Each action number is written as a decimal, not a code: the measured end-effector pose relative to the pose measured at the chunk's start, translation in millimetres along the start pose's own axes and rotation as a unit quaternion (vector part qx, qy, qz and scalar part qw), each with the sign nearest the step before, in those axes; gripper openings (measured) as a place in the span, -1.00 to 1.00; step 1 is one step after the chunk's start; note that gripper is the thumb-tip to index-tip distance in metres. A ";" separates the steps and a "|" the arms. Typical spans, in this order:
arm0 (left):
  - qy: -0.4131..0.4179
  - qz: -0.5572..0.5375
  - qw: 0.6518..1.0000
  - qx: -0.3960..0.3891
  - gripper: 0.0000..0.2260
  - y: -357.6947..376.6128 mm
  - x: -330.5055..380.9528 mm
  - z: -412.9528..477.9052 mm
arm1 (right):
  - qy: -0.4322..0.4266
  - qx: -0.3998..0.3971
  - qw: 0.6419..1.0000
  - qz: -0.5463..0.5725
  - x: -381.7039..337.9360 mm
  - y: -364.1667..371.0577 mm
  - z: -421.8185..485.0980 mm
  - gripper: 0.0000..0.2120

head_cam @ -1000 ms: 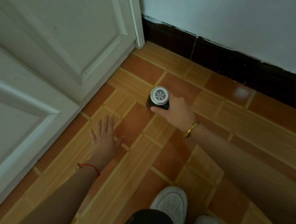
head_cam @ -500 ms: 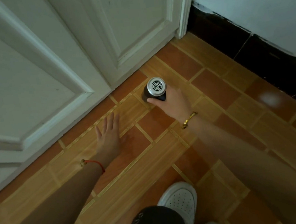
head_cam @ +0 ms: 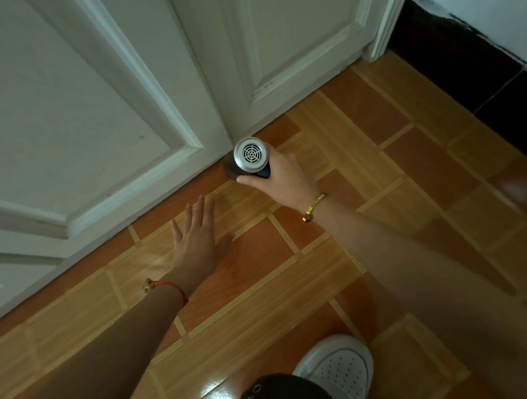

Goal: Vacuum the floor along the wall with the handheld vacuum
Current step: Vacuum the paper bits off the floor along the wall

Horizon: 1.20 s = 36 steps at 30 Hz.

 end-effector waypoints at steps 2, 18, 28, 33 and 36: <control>-0.004 -0.001 1.000 0.002 -0.25 -0.8 -3.1 0.3 | -0.019 -0.013 1.000 -0.013 -4.6 10.3 3.2 -0.32; 0.044 -0.002 0.999 -0.004 -0.27 0.0 40.8 20.3 | 0.056 0.108 0.992 0.016 57.4 -59.3 12.9 -0.33; 0.083 -0.176 0.980 -0.028 -0.31 -14.0 132.5 28.0 | 0.244 0.205 0.921 0.223 130.6 -144.1 -34.1 -0.61; -0.025 -0.471 0.869 -0.148 -0.33 -9.0 178.3 37.3 | 0.339 0.168 0.813 0.442 140.0 -143.4 -86.6 -0.56; -0.067 -0.593 0.775 -0.209 -0.35 -1.4 205.4 40.7 | 0.353 0.134 0.787 0.488 140.4 -142.4 -113.4 -0.56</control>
Point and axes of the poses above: each hand's wrist, its own z-axis towards the middle knuckle, its own y-axis out of the palm, x = y × z, the point moved 8 cm from there along z, towards the middle knuckle, and after that the axes turned 1 degree about -x, right-handed, at the moved point
